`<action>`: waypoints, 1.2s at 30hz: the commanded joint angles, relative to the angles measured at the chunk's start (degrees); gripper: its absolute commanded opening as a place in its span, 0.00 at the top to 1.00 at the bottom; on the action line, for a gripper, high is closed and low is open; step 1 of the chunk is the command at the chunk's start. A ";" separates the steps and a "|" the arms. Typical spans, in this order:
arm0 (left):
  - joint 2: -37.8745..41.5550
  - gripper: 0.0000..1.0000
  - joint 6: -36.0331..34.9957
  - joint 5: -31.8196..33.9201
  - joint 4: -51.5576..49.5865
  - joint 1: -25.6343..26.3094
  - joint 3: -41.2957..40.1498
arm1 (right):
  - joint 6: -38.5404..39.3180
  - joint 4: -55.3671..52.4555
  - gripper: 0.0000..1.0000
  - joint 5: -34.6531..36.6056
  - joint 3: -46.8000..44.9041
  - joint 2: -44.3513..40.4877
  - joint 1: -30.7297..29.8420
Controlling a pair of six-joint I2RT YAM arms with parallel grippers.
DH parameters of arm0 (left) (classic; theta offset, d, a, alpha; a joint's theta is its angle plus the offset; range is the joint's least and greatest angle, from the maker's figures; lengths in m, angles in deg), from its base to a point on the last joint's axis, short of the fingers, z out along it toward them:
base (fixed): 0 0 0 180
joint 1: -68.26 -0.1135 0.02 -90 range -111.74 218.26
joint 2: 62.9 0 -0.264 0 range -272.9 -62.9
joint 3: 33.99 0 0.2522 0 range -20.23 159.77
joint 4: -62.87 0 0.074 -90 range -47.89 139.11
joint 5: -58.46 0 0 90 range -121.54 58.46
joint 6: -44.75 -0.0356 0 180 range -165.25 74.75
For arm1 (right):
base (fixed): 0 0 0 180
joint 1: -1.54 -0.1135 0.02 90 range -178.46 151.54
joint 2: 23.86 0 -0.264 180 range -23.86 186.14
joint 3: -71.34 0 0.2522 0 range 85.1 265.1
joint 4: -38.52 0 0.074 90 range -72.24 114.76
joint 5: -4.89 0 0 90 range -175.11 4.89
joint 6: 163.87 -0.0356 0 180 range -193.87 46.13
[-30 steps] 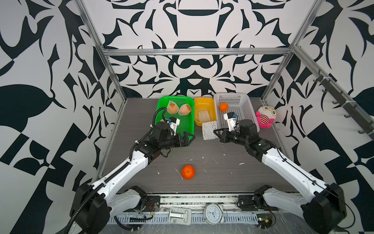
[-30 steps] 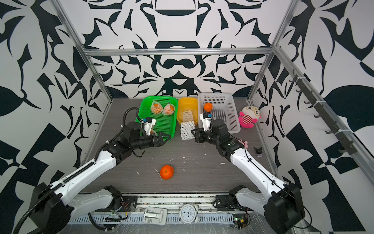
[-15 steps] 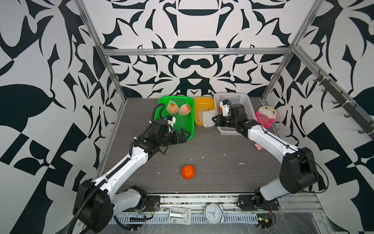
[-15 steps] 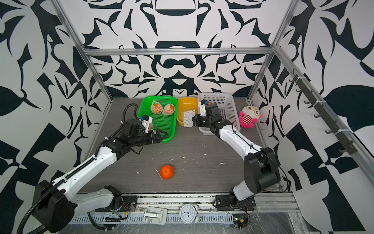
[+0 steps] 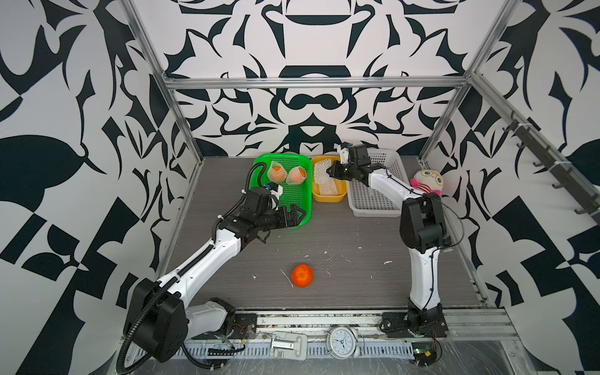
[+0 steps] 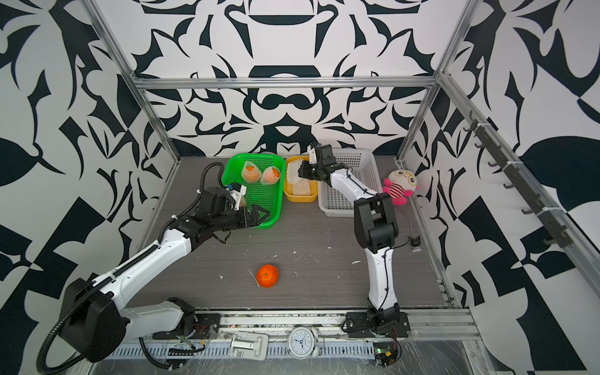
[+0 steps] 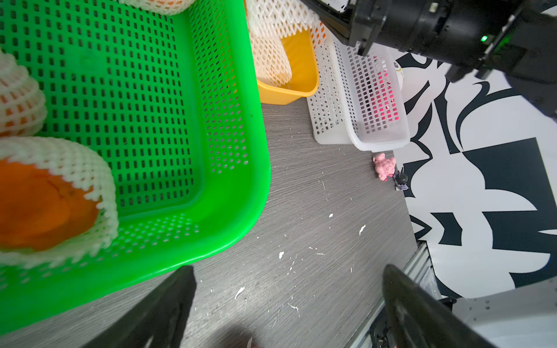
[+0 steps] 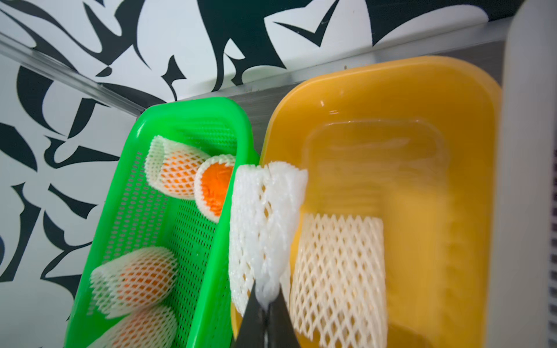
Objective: Remove foam nets from oranges
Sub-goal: Place the foam net into the storage box.
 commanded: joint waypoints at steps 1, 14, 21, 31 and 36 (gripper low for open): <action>0.14 0.00 -0.79 -1.02 -0.58 -0.46 1.28 | -0.30 -3.81 1.00 0.01 7.43 2.68 0.31; 1.51 0.01 -1.05 -1.76 -0.34 -1.30 -0.15 | -1.16 -8.01 0.91 -1.21 22.23 14.78 0.49; 2.50 0.01 -1.06 -1.73 -0.08 -1.51 -0.88 | 0.90 -12.13 0.70 1.41 25.36 15.00 0.57; 3.26 0.01 -0.46 -1.73 0.80 -1.60 -2.31 | 3.02 -15.86 0.47 5.02 27.77 11.67 0.55; 3.30 0.00 -0.27 -1.64 1.09 -1.72 -2.63 | 3.27 -20.19 0.46 5.05 31.14 11.37 0.23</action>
